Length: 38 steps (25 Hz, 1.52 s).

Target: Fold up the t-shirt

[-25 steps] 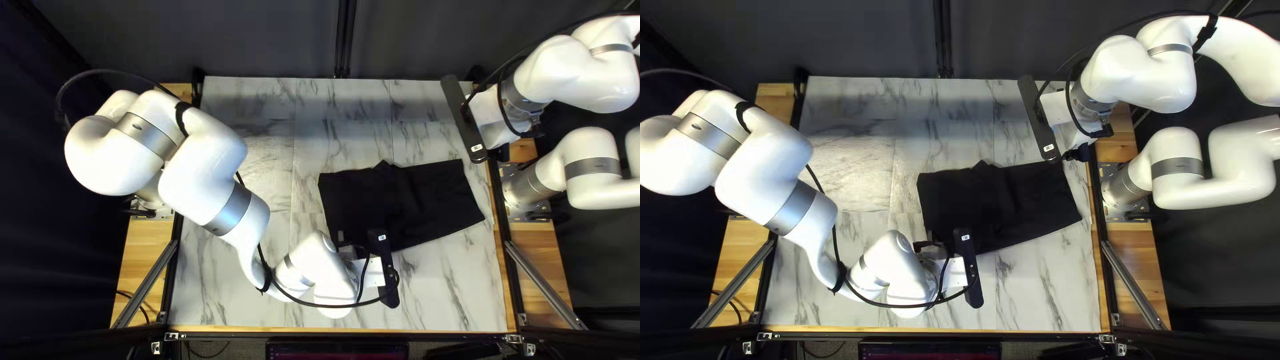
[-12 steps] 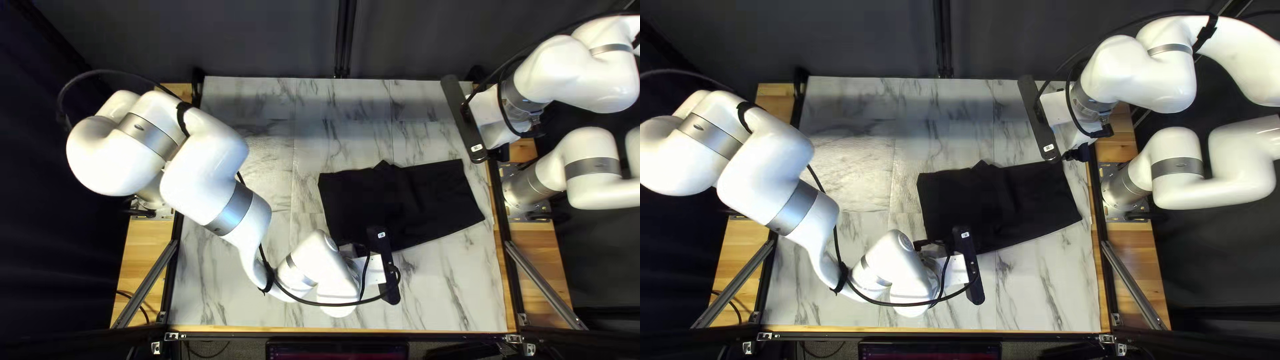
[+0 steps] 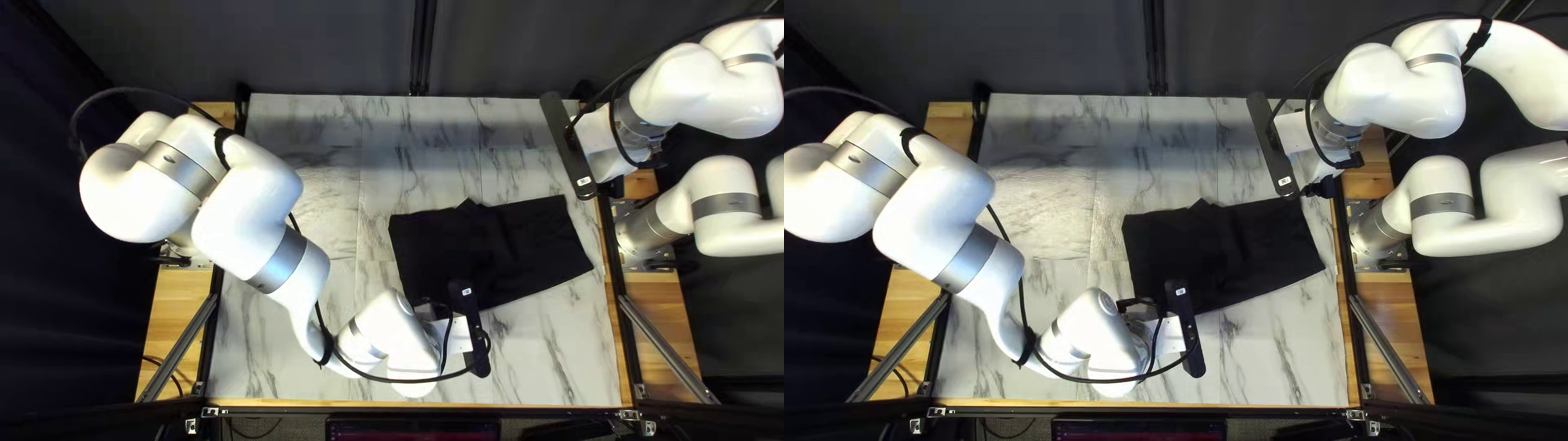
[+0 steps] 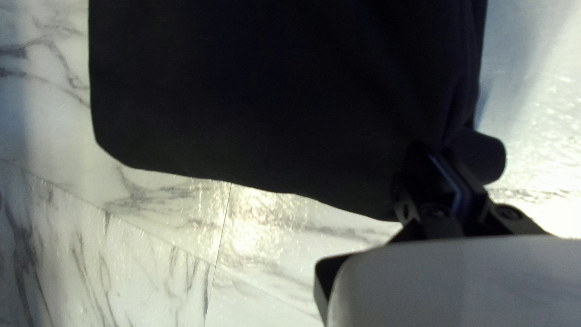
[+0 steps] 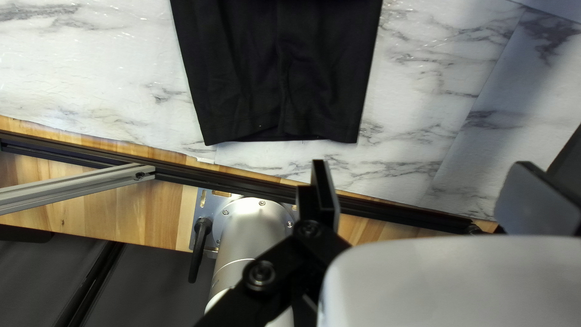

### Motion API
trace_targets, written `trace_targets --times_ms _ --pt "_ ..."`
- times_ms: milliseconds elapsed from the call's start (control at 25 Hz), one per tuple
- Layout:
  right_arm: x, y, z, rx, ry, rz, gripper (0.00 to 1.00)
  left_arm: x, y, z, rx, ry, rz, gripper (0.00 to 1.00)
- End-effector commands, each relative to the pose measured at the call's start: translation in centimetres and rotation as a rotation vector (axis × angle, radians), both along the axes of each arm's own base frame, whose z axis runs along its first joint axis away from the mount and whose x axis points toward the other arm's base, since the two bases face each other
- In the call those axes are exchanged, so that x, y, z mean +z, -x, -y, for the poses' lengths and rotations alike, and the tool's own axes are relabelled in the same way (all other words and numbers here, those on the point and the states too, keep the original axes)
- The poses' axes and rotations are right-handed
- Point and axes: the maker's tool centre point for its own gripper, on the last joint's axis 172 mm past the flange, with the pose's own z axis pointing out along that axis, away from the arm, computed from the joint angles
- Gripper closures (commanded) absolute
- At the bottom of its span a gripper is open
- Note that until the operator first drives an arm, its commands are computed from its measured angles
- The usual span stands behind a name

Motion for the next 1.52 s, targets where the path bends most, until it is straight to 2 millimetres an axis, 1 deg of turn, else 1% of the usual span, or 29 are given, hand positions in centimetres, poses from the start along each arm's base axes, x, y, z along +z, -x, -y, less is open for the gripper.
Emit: trace_targets --times_ms 40,240,400,600,760,800,880,920,960,1000,1160,1360,1440,1480,1520 --pt "0.0 0.0 0.0 0.000 0.000 0.000 0.00 -0.1 0.8 0.2 0.010 -0.007 0.007 1.00" --pt "0.0 0.0 0.0 0.000 0.000 0.000 0.00 -0.5 2.0 0.2 0.024 -0.009 0.029 1.00" --pt "0.0 0.0 0.0 0.000 0.000 0.000 0.00 0.3 2.5 0.7 0.018 -0.019 0.058 1.00" --pt "0.0 0.0 0.0 0.000 0.000 0.000 0.00 1.1 2.4 1.1 0.001 -0.038 0.081 1.00" --pt "0.0 0.0 0.0 0.000 0.000 0.000 0.00 -0.2 2.6 0.8 0.004 -0.033 0.089 1.00" --pt "0.0 0.0 0.0 0.000 0.000 0.000 0.00 -0.7 2.7 1.0 0.007 -0.028 0.089 1.00" --pt "0.0 0.0 0.0 0.000 0.000 0.000 0.00 -0.9 3.0 1.3 0.009 -0.022 0.089 1.00" --pt "0.0 0.0 0.0 0.000 0.000 0.000 0.00 -0.8 3.0 1.4 0.010 -0.018 0.088 0.91" --pt "0.0 0.0 0.0 0.000 0.000 0.000 0.00 -0.8 3.1 1.5 0.011 -0.013 0.086 0.16" --pt "0.0 0.0 0.0 0.000 0.000 0.000 0.00 -0.4 3.2 1.8 0.011 -0.004 0.084 0.00" --pt "0.0 0.0 0.0 0.000 0.000 0.000 0.00 0.5 3.2 2.3 0.008 0.016 0.077 0.00" --pt "0.0 0.0 0.0 0.000 0.000 0.000 0.00 1.9 3.4 1.1 0.018 0.009 0.066 0.00" --pt "0.0 0.0 0.0 0.000 0.000 0.000 0.00 3.0 3.7 0.2 0.017 0.012 0.070 0.00" --pt "0.0 0.0 0.0 0.000 0.000 0.000 0.00 3.7 3.8 -0.7 0.017 0.018 0.069 0.00" --pt "0.0 0.0 0.0 0.000 0.000 0.000 0.00 4.4 4.2 -2.1 0.014 0.037 0.072 0.00"
